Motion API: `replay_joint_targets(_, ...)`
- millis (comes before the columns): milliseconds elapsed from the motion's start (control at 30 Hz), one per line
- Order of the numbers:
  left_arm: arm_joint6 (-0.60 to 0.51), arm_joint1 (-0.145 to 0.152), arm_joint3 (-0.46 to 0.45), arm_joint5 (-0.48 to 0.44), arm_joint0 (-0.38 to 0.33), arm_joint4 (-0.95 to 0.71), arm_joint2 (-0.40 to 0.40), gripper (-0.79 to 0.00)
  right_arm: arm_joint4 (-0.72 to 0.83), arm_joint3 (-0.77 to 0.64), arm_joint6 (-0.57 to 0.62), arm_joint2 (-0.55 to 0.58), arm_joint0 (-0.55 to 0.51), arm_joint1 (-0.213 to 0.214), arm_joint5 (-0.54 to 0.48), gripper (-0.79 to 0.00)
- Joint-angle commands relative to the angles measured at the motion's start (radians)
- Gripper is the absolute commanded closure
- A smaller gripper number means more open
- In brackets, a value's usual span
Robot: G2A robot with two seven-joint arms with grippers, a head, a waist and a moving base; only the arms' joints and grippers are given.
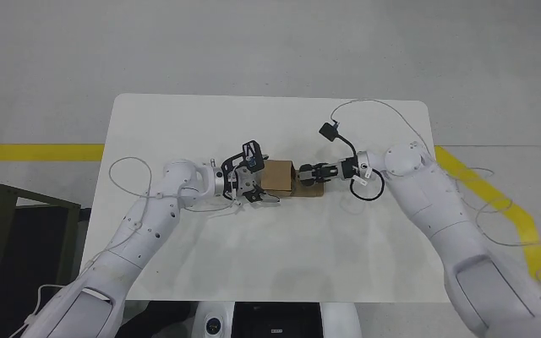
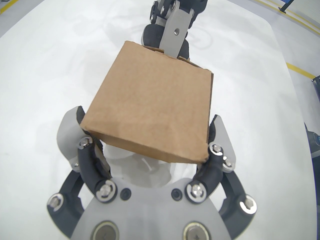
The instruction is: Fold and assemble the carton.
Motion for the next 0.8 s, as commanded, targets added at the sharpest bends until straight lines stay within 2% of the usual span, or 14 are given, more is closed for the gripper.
replay_joint_targets(0,0.001,0.0,-0.001,-0.001,0.001,-0.001,-0.001,-0.785,-0.006,-0.026,0.007,0.033,-0.019,0.019,0.008,0.0)
replay_joint_targets(67,0.002,0.0,-0.001,0.0,0.003,0.0,-0.002,-0.785,-0.024,-0.058,0.015,0.069,-0.042,0.04,0.022,-0.003)
replay_joint_targets(200,0.002,0.0,-0.004,0.0,0.006,0.001,-0.003,-0.785,-0.072,-0.133,0.022,0.139,-0.095,0.08,0.069,-0.203)
replay_joint_targets(267,0.003,0.0,-0.005,0.001,0.007,0.001,-0.004,-0.785,-0.088,-0.172,0.022,0.168,-0.124,0.096,0.092,-0.265)
replay_joint_targets(367,0.004,0.0,-0.006,0.003,0.009,0.002,-0.005,-0.785,-0.11,-0.219,0.016,0.203,-0.162,0.114,0.123,-0.317)
replay_joint_targets(567,0.002,0.0,-0.01,0.005,0.011,0.005,-0.006,-0.785,-0.15,-0.267,-0.005,0.233,-0.198,0.132,0.173,-0.326)
replay_joint_targets(767,0.001,0.0,-0.012,0.006,0.014,0.004,-0.009,-0.785,-0.165,-0.249,-0.019,0.225,-0.201,0.133,0.192,-0.317)
